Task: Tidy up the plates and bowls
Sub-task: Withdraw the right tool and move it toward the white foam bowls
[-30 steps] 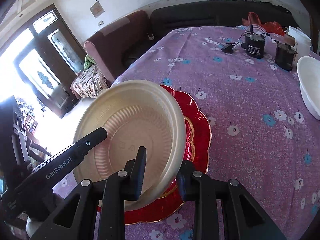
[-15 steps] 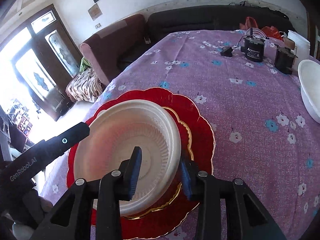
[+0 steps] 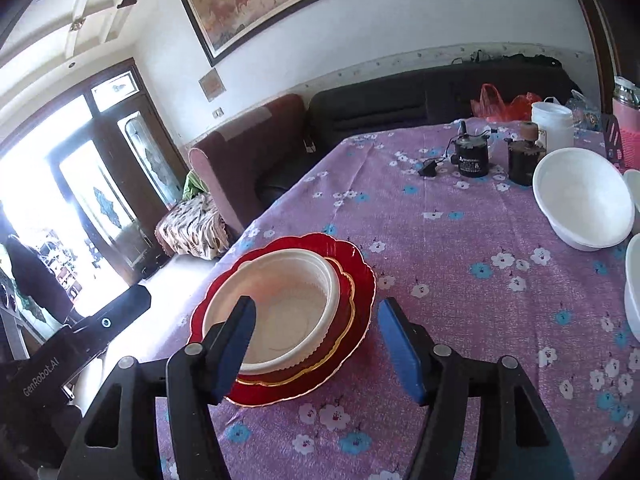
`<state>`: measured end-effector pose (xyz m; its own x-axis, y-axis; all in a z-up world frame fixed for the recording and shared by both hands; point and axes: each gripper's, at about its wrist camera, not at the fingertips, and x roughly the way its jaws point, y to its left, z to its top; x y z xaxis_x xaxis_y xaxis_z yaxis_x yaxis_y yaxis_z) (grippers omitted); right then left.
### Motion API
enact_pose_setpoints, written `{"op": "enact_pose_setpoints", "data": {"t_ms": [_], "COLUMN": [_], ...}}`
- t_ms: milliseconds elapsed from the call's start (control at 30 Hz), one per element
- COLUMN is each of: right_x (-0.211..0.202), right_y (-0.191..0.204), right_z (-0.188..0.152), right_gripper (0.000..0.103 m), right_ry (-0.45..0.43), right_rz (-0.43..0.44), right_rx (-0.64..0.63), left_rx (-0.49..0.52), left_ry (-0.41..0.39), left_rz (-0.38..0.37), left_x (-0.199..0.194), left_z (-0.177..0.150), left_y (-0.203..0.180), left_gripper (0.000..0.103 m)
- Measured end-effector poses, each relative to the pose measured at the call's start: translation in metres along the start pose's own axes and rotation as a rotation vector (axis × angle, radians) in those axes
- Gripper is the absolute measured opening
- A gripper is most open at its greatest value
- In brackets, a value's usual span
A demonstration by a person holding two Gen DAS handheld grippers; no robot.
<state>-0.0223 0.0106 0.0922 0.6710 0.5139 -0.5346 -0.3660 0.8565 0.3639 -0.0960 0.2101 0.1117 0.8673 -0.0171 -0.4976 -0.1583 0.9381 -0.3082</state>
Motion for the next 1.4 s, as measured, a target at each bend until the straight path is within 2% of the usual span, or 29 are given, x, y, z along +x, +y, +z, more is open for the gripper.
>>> {"op": "enact_pose_setpoints", "data": {"t_ms": [133,333,400,567,633,900,1033,1133,1200,1300,1400], "right_x": [-0.035,-0.093,-0.115,-0.164,-0.177,-0.188,-0.187,-0.183,-0.182,-0.183,-0.174], "right_y": [-0.007,-0.039,-0.060,-0.127,-0.151,-0.207,-0.234,-0.260,-0.273,-0.290,-0.305], "right_z": [0.002,-0.001,-0.001,0.001,-0.001,0.003,0.016,0.025,0.029,0.020,0.010], "right_gripper": [0.070,0.070,0.070,0.071,0.072,0.071,0.071,0.071,0.071,0.071,0.071], "right_ry": [-0.031,-0.095,-0.132,-0.241,-0.253,-0.217,-0.225,-0.227,-0.244,-0.279,-0.227], "right_rz": [0.050,0.060,0.030,-0.134,-0.155,-0.244,-0.289,-0.273,-0.309,-0.348,-0.387], "right_rx": [0.011,0.045,0.070,0.152,0.201,0.318,0.358,0.414,0.412,0.409,0.434], "left_rx": [0.044,0.116,0.138,0.180,0.199,0.260,0.269,0.274,0.279,0.298,0.293], "left_ry": [0.012,0.017,0.015,0.025,0.043,0.083,0.117,0.154,0.170,0.180,0.222], "left_rz": [-0.033,-0.091,-0.113,-0.141,-0.148,-0.158,-0.154,-0.160,-0.161,-0.144,-0.148], "left_x": [-0.008,-0.024,-0.028,-0.028,-0.025,-0.014,-0.003,0.006,0.010,0.018,0.031], "left_z": [-0.007,-0.020,-0.024,-0.035,-0.040,-0.056,-0.063,-0.068,-0.071,-0.077,-0.082], "left_y": [-0.027,-0.065,-0.077,-0.101,-0.110,-0.136,-0.146,-0.155,-0.160,-0.169,-0.176], "left_gripper": [0.074,0.074,0.074,0.077,0.077,0.077,0.077,0.077,0.077,0.077,0.077]}}
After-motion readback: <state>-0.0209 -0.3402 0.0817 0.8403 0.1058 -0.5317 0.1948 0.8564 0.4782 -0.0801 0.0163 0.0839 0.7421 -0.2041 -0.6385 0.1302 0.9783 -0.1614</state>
